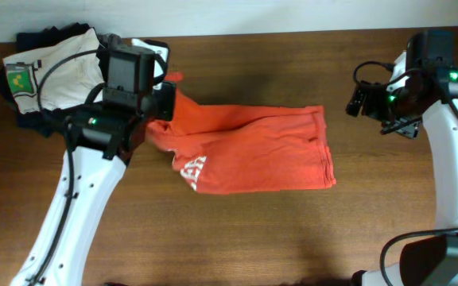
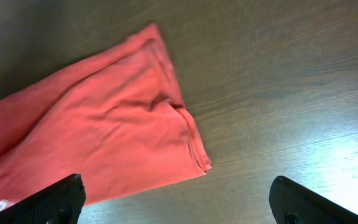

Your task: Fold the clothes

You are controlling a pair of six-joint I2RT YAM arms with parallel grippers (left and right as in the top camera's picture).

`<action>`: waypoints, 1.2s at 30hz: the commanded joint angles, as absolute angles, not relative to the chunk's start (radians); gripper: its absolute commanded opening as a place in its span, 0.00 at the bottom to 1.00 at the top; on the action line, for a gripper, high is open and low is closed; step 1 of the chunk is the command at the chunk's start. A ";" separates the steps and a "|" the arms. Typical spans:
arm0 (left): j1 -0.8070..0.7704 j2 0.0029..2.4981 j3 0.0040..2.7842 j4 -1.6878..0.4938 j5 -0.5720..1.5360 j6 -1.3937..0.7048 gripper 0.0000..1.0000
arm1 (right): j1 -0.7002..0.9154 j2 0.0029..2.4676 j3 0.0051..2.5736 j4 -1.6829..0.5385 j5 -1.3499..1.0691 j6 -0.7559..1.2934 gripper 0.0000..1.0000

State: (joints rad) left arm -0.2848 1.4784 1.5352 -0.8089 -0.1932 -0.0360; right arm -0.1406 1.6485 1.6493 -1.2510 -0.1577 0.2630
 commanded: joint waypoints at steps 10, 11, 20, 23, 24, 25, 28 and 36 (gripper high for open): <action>-0.244 1.679 1.539 -0.875 -0.296 -0.075 0.99 | 0.080 1.690 1.376 -0.866 -0.152 0.191 0.98; -0.231 1.722 1.539 -0.901 -0.292 -0.075 0.99 | 0.111 1.716 1.376 -0.837 -0.082 0.191 0.98; -0.208 1.846 1.539 -1.052 0.001 -0.075 0.99 | 0.142 1.919 1.377 -0.666 -0.025 0.191 0.99; -0.209 1.846 1.539 -1.097 0.064 -0.075 0.99 | 0.142 1.971 1.377 -0.603 -0.024 0.190 0.86; -0.209 1.846 1.539 -1.109 0.064 -0.075 0.99 | 0.142 1.981 1.377 -0.586 -0.024 0.187 0.86; -0.209 1.847 1.539 -1.122 0.064 -0.075 0.99 | 0.142 1.994 1.377 -0.562 -0.021 0.173 0.86; -0.209 1.847 1.539 -1.141 0.064 -0.075 0.99 | 0.142 2.018 1.377 -0.533 0.014 0.172 0.78; -0.209 1.847 1.539 -1.139 0.064 -0.075 0.99 | 0.142 2.076 1.377 -0.518 0.071 0.168 0.71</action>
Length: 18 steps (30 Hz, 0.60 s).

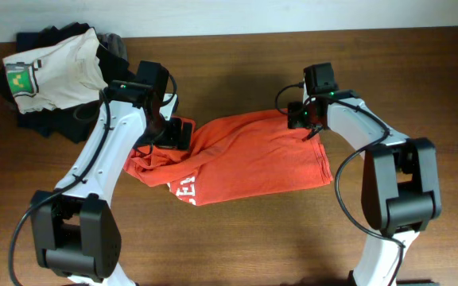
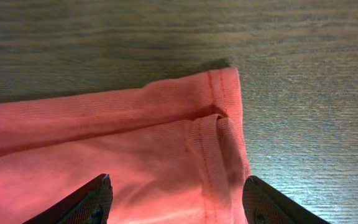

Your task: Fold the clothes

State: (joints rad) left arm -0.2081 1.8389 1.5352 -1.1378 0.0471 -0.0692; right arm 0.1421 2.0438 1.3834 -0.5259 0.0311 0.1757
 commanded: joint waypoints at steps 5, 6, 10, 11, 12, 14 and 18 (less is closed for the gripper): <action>-0.209 1.847 1.539 -1.138 0.064 -0.075 0.99 | 0.142 2.084 1.377 -0.490 0.073 0.169 0.61; -0.209 1.847 1.539 -1.137 0.063 -0.075 0.99 | 0.142 2.084 1.377 -0.489 0.074 0.169 0.61; -0.209 1.847 1.539 -1.134 0.063 -0.075 0.99 | 0.142 2.084 1.378 -0.491 0.114 0.168 0.50; -0.209 1.847 1.539 -1.134 0.064 -0.075 0.99 | 0.142 2.084 1.379 -0.491 0.126 0.169 0.49; -0.209 1.847 1.539 -1.134 0.064 -0.075 0.99 | 0.142 2.084 1.381 -0.493 0.129 0.168 0.49; -0.209 1.847 1.539 -1.133 0.063 -0.075 0.99 | 0.142 2.084 1.382 -0.493 0.129 0.169 0.43; -0.209 1.847 1.539 -1.129 0.064 -0.075 0.99 | 0.142 2.083 1.392 -0.498 0.146 0.169 0.23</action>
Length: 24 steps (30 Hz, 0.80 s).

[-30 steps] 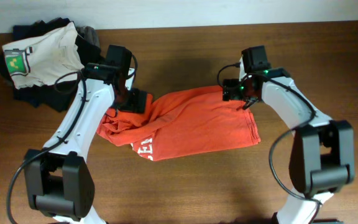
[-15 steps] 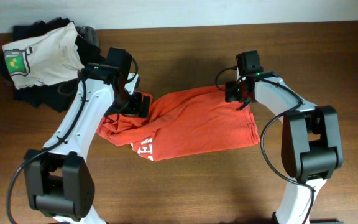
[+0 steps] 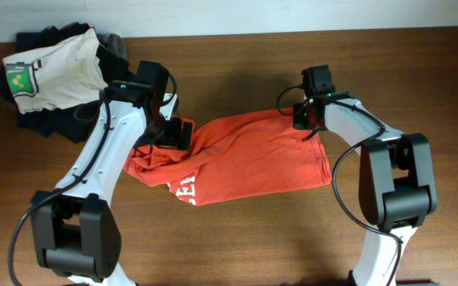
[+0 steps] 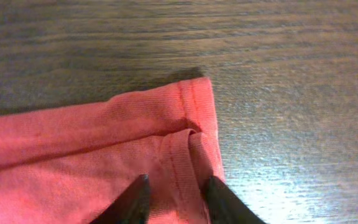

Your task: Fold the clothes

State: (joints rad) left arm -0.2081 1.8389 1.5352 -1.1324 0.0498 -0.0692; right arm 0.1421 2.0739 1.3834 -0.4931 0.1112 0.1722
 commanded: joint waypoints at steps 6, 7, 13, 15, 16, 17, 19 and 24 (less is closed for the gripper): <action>-0.209 1.847 1.539 -1.118 0.064 -0.075 0.99 | 0.142 2.083 1.436 -0.559 0.147 0.173 0.04; -0.209 1.847 1.539 -1.116 0.064 -0.075 0.99 | 0.142 2.082 1.454 -0.581 0.148 0.173 0.04; -0.209 1.847 1.539 -1.117 0.056 -0.075 0.99 | 0.142 2.045 1.626 -0.783 0.204 0.249 0.04; -0.209 1.847 1.539 -1.117 0.056 -0.075 0.99 | 0.142 2.021 1.718 -0.886 0.204 0.266 0.04; -0.209 1.847 1.539 -1.116 0.056 -0.075 0.99 | 0.139 2.010 1.758 -0.937 0.207 0.300 0.04; -0.209 1.847 1.539 -1.117 0.056 -0.075 0.99 | 0.132 1.998 1.798 -0.993 0.207 0.343 0.04; -0.209 1.847 1.539 -1.118 0.056 -0.075 0.99 | 0.104 1.969 1.871 -1.113 0.207 0.428 0.04; -0.206 1.847 1.539 -1.131 0.056 -0.075 0.99 | -0.017 1.876 1.902 -1.271 0.207 0.486 0.04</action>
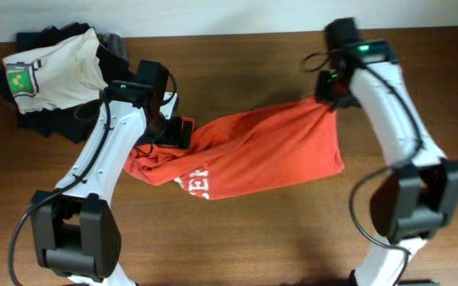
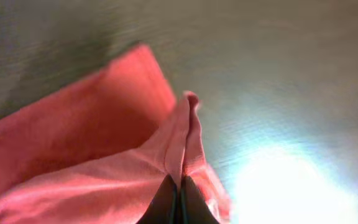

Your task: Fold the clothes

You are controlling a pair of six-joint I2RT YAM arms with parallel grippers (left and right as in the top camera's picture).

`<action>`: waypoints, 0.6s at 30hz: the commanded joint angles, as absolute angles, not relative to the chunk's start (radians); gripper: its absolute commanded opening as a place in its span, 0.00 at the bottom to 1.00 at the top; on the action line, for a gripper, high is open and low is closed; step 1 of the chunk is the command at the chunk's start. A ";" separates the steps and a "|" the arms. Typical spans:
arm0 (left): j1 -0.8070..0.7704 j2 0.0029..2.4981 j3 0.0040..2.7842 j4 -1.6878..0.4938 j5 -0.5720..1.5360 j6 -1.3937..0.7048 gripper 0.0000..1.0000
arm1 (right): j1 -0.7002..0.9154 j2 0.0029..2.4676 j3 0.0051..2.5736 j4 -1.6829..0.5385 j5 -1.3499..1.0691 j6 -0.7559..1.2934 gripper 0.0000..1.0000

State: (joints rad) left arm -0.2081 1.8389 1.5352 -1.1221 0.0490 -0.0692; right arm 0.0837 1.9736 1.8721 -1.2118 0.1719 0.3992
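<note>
An orange shirt (image 1: 269, 151) with white lettering (image 1: 201, 181) stretches across the middle of the wooden table (image 1: 253, 246). My right gripper (image 1: 327, 102) is shut on the shirt's far right corner and holds it lifted. In the right wrist view the pinched orange fold (image 2: 185, 124) rises from between the dark fingertips of the right gripper (image 2: 179, 186). My left gripper (image 1: 180, 131) sits at the shirt's bunched left end. Its fingers are buried in the cloth, and the top edge runs taut from it to the right gripper.
A pile of other clothes (image 1: 50, 75), a cream shirt with a green patch lying on dark garments, fills the far left corner. The table's back edge runs just behind both arms. A bright glare spot (image 2: 291, 180) lies on the wood.
My right gripper, then low on the table at the shirt's far right corner with its jaws nearly closed, is now shut on that corner, raised and farther right. The shirt is stretched wider. The left arm has not moved.
First my left gripper held the shirt's left end near the clothes pile while the right gripper hung open off to the right. Then the shirt lay mid-table, the right gripper open over its far right corner. It narrowed around the hem, and now holds it lifted.
</note>
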 commanded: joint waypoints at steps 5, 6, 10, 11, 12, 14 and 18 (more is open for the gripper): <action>-0.207 1.848 1.538 -1.131 0.057 -0.075 0.99 | -0.229 1.723 1.902 -1.375 0.109 0.491 0.04; -0.207 1.850 1.536 -1.132 0.058 -0.075 0.99 | -0.264 1.685 1.902 -1.384 0.066 0.474 0.04; -0.207 1.850 1.507 -1.126 0.115 -0.075 0.99 | -0.326 1.544 1.901 -1.408 -0.007 0.388 0.04; -0.207 1.850 1.494 -1.121 0.133 -0.075 0.99 | -0.327 1.521 1.901 -1.420 -0.006 0.389 0.04; -0.207 1.850 1.479 -1.112 0.149 -0.075 0.99 | -0.327 1.496 1.901 -1.436 -0.007 0.389 0.04; -0.207 1.850 1.436 -1.083 0.189 -0.075 0.99 | -0.327 1.462 1.901 -1.468 -0.007 0.389 0.04; -0.218 1.850 1.377 -1.049 0.284 -0.073 0.99 | -0.327 1.444 1.901 -1.495 0.000 0.389 0.04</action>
State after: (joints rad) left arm -0.2081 1.8404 1.4239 -1.0637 0.1673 -0.0700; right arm -0.3267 1.4395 1.8893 -1.4857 0.0063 0.4034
